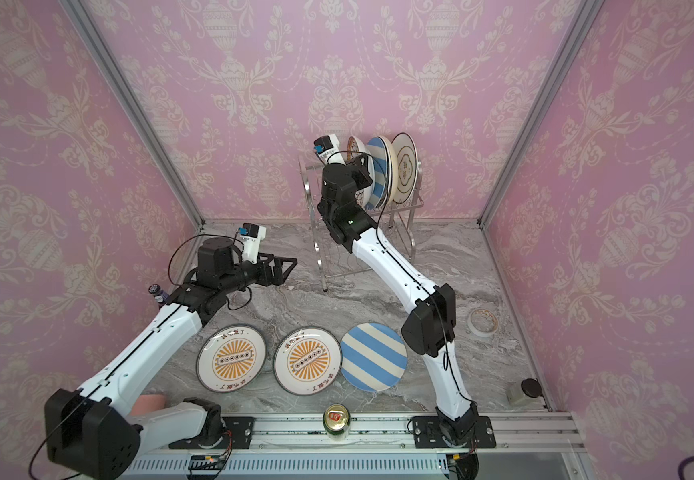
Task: Load the plates into the dish rack
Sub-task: 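Lower the flower-patterned plate into the rack slot and open the right gripper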
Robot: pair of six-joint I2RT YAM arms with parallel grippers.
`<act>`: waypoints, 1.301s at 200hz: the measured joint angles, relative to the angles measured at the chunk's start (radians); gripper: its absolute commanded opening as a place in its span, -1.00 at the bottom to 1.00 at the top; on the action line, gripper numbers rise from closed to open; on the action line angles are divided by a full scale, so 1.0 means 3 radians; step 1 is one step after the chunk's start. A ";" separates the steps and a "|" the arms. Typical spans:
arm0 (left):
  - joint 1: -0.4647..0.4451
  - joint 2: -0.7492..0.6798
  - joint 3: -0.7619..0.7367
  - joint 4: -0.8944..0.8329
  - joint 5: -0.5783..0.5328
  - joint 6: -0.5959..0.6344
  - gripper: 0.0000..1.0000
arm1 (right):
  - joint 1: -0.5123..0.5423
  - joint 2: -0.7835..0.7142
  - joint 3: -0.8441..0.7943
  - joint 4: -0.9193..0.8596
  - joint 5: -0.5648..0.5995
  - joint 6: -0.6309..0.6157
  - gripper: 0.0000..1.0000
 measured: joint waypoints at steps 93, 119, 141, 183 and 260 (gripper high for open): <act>0.0019 0.0000 0.0000 0.0000 0.0009 0.0000 0.99 | -0.0031 -0.0006 -0.0076 -0.0196 -0.0085 0.0301 -1.00; 0.0027 0.0000 0.0000 -0.0004 0.0009 0.0000 0.99 | -0.0037 -0.0006 -0.0076 -0.0197 -0.0085 0.0308 -1.00; 0.0041 0.0000 0.0000 -0.0011 0.0009 0.0000 0.99 | -0.0053 -0.0006 -0.0076 -0.0211 -0.0089 0.0340 -1.00; 0.0043 0.0000 0.0000 -0.0011 0.0009 0.0000 0.99 | -0.0094 0.0000 -0.0065 -0.0251 -0.0144 0.0431 -0.84; 0.0062 0.0000 0.0000 -0.0011 0.0009 0.0000 0.99 | -0.0141 0.0182 0.0128 -0.0247 -0.0266 0.0589 -0.46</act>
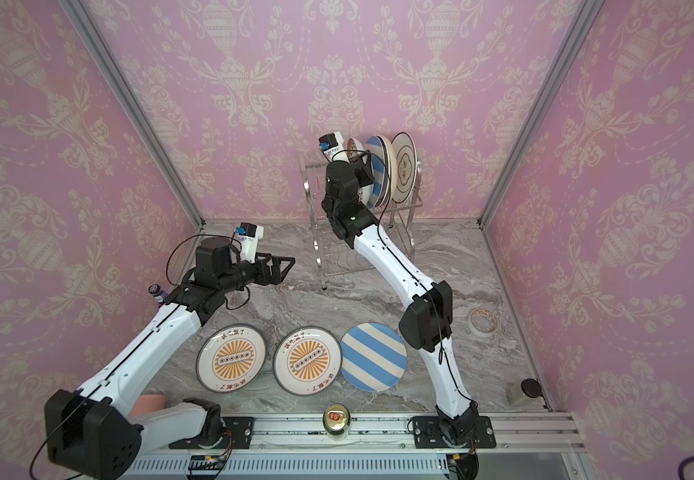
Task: Load the plates into the dish rack
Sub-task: 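Lower the flower-patterned plate into the rack slot and open the right gripper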
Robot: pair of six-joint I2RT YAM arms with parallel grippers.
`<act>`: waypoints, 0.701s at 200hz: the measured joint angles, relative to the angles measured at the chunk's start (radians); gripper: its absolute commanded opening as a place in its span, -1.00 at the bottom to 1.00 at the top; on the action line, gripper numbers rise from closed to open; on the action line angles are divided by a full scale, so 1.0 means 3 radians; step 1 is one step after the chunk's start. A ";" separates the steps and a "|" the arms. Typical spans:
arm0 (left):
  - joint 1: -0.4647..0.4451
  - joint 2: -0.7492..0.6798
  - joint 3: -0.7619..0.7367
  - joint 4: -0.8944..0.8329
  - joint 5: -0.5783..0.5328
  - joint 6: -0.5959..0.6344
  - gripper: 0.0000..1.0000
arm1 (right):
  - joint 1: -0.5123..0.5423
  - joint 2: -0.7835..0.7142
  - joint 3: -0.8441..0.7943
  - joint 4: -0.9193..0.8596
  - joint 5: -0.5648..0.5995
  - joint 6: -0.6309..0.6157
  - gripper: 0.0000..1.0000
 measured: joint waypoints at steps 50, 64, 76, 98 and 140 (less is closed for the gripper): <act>0.0004 0.0008 0.0000 0.0000 0.0000 0.0000 0.99 | -0.0001 0.0000 0.0031 0.0001 0.0000 0.0019 -0.11; 0.0004 0.0008 0.0000 0.0001 0.0000 0.0000 0.99 | 0.0005 0.0000 0.0031 -0.0006 0.0003 0.0025 -0.08; 0.0004 0.0008 0.0000 0.0001 0.0001 0.0000 0.99 | 0.0015 0.0000 0.0031 -0.0020 0.0004 0.0036 0.00; 0.0004 0.0008 0.0000 0.0001 0.0024 0.0000 0.99 | 0.0053 -0.0008 0.0031 -0.0128 0.0004 0.0094 0.20; 0.0004 0.0008 0.0006 -0.0055 0.0024 0.0001 0.99 | 0.0136 -0.0092 0.0206 -0.0999 0.0006 0.0612 0.34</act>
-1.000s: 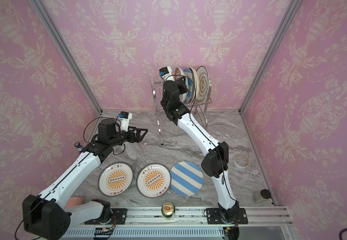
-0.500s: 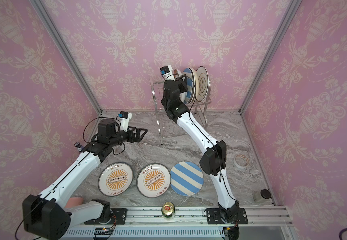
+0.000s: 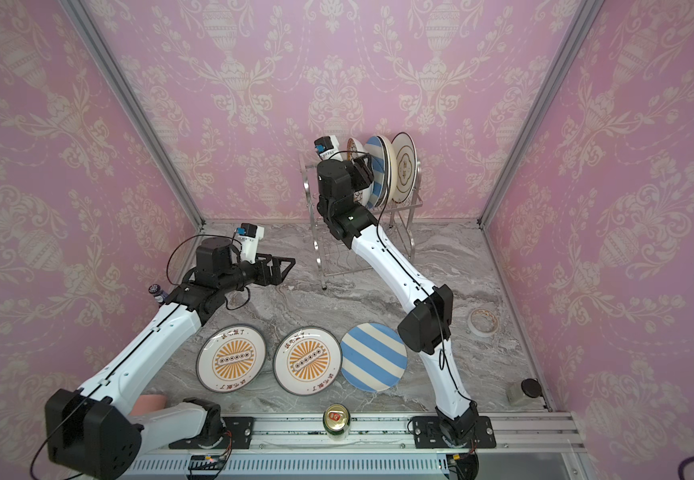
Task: Load the plates into the dish rack
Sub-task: 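Lower the flower-patterned plate into the rack slot and open the right gripper, then withdraw the right gripper from the rack toward the striped table plate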
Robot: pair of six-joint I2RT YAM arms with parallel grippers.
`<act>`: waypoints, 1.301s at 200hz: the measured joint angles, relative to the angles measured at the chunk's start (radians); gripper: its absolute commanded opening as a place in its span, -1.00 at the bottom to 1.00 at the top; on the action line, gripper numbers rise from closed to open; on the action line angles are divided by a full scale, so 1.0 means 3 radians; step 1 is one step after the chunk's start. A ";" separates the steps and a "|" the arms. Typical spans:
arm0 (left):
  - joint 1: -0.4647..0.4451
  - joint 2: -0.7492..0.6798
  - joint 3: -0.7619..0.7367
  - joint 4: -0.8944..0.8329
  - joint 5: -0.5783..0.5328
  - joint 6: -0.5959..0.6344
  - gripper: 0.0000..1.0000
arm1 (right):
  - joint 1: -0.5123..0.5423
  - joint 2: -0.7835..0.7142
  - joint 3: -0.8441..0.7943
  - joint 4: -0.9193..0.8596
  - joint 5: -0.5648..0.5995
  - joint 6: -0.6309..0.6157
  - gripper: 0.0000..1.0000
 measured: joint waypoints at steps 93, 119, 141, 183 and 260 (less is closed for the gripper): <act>0.0000 0.0062 0.0170 -0.0145 -0.0001 0.0074 0.99 | 0.0108 -0.0579 -0.0029 -0.1275 -0.0191 0.0989 0.63; 0.0000 0.0134 0.0231 -0.0151 0.0000 0.0088 0.99 | 0.0131 -0.1221 -0.0632 -0.1605 -0.0487 0.1461 0.63; 0.0000 0.0182 0.0233 -0.0148 0.0027 0.0085 0.99 | 0.0186 -0.1958 -0.1255 -0.1845 -0.0795 0.1914 0.61; -0.0008 0.0224 0.0233 -0.0095 0.0114 0.0080 0.99 | 0.0240 -0.3660 -0.3025 -0.2045 -0.1492 0.2998 0.54; -0.0785 0.0412 0.0257 -0.0318 -0.0148 0.0118 0.99 | 0.0240 -0.5203 -0.5615 -0.2281 -0.2506 0.4259 0.50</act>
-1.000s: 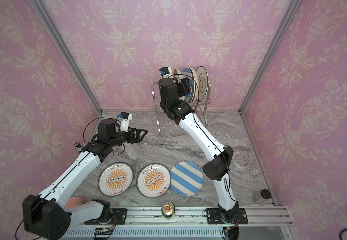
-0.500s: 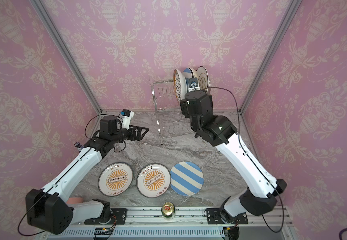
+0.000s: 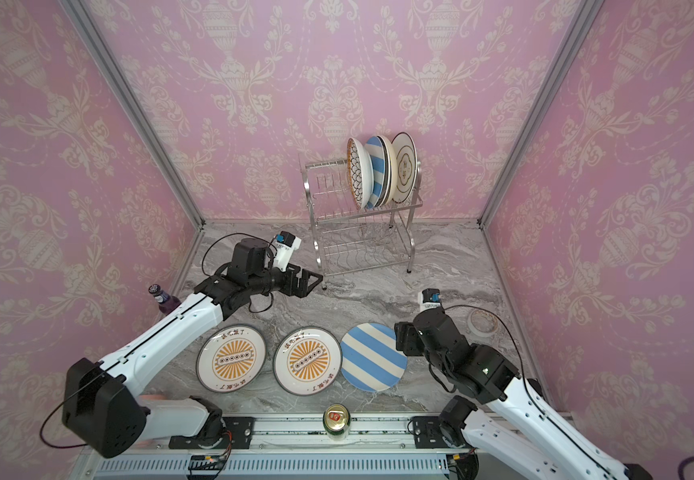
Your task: Load the plates into the dish rack
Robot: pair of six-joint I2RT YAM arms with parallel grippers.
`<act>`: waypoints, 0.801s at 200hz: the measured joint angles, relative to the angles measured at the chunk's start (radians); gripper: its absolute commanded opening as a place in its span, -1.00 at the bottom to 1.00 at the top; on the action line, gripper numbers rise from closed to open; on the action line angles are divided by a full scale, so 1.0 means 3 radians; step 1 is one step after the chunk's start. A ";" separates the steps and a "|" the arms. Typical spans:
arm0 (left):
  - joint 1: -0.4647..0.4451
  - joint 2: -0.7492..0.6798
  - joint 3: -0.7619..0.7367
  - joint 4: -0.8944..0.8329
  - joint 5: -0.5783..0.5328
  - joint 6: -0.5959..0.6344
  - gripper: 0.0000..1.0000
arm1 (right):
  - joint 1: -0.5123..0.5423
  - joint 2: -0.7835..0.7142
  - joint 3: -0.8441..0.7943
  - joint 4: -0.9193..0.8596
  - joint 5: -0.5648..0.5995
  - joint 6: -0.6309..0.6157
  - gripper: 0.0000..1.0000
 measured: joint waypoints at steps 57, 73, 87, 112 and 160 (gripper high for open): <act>-0.0065 -0.0202 -0.0613 0.0033 -0.0239 -0.0214 0.99 | 0.0000 -0.0543 -0.0688 -0.0050 -0.0373 0.0454 0.48; -0.0102 -0.0202 -0.0664 0.0038 -0.0270 -0.0216 0.99 | 0.0000 -0.0493 -0.0749 -0.0085 -0.0401 0.0549 0.48; -0.0140 -0.0161 -0.0666 0.0061 -0.0270 -0.0215 0.99 | 0.0000 -0.0454 -0.0752 -0.0100 -0.0403 0.0624 0.44; -0.0189 0.0100 -0.0647 0.0139 -0.0223 -0.0210 0.99 | 0.0000 -0.0347 -0.0753 -0.0070 -0.0416 0.0736 0.41; -0.0191 0.0308 -0.0665 0.0237 -0.0183 -0.0229 0.99 | -0.0010 -0.0057 -0.0753 -0.0019 -0.0559 0.0862 0.47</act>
